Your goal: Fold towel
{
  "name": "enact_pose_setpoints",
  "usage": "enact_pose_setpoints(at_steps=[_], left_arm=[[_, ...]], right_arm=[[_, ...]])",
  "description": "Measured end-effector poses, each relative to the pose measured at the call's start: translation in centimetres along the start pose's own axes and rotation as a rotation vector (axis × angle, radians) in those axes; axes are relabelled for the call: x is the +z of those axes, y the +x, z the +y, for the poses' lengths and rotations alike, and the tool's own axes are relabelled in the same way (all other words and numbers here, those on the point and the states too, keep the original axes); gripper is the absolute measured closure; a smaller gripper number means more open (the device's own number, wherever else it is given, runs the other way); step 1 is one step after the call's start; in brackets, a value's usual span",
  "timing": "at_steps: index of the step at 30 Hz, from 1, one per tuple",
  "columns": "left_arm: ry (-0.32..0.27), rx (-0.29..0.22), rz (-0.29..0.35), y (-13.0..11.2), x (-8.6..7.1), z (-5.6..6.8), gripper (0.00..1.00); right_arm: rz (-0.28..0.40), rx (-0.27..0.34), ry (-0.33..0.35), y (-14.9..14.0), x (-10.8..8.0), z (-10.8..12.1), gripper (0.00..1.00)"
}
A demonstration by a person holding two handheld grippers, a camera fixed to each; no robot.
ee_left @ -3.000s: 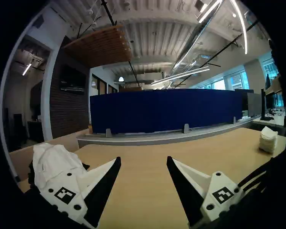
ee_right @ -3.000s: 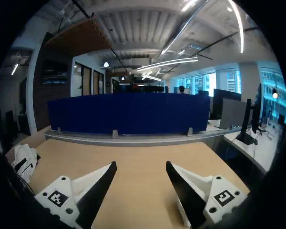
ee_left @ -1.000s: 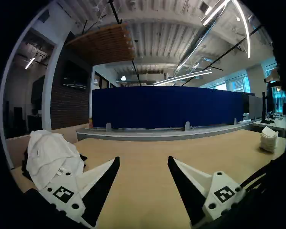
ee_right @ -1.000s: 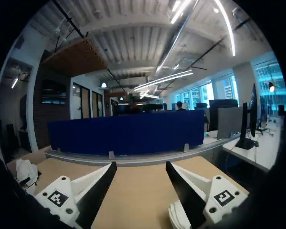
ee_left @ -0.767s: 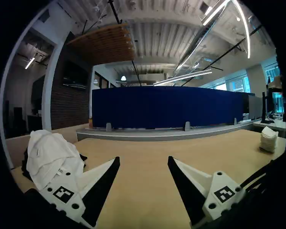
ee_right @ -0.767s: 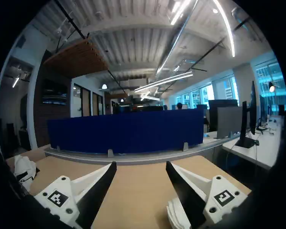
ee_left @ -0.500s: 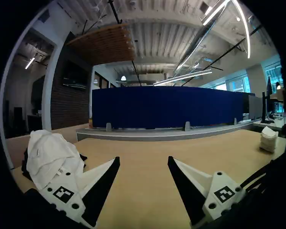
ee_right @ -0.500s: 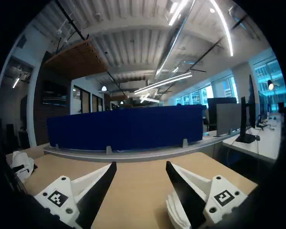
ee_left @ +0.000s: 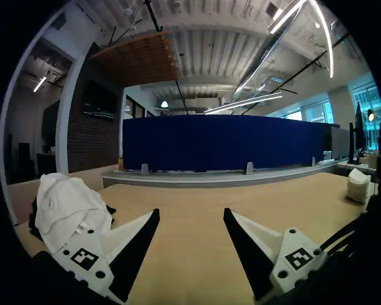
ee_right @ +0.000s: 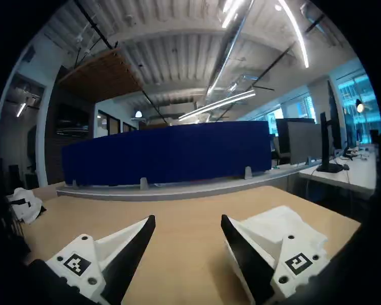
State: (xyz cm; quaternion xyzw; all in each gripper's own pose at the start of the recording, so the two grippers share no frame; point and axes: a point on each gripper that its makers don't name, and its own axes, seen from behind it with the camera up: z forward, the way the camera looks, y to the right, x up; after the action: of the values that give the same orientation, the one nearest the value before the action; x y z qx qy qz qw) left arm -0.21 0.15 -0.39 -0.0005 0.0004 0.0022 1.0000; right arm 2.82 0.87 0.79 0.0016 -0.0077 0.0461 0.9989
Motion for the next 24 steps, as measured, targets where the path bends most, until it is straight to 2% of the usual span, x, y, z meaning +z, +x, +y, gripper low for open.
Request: enact_pose_setpoints(at_steps=[9, 24], left_arm=[[0.0, 0.0, 0.0, 0.0, 0.1, 0.0, 0.07], [0.0, 0.0, 0.0, 0.0, 0.1, 0.0, 0.07]], right_arm=[[-0.014, 0.018, -0.013, -2.0, 0.3, 0.6, 0.0], [0.011, 0.003, 0.001, -2.3, -0.1, 0.4, 0.0]])
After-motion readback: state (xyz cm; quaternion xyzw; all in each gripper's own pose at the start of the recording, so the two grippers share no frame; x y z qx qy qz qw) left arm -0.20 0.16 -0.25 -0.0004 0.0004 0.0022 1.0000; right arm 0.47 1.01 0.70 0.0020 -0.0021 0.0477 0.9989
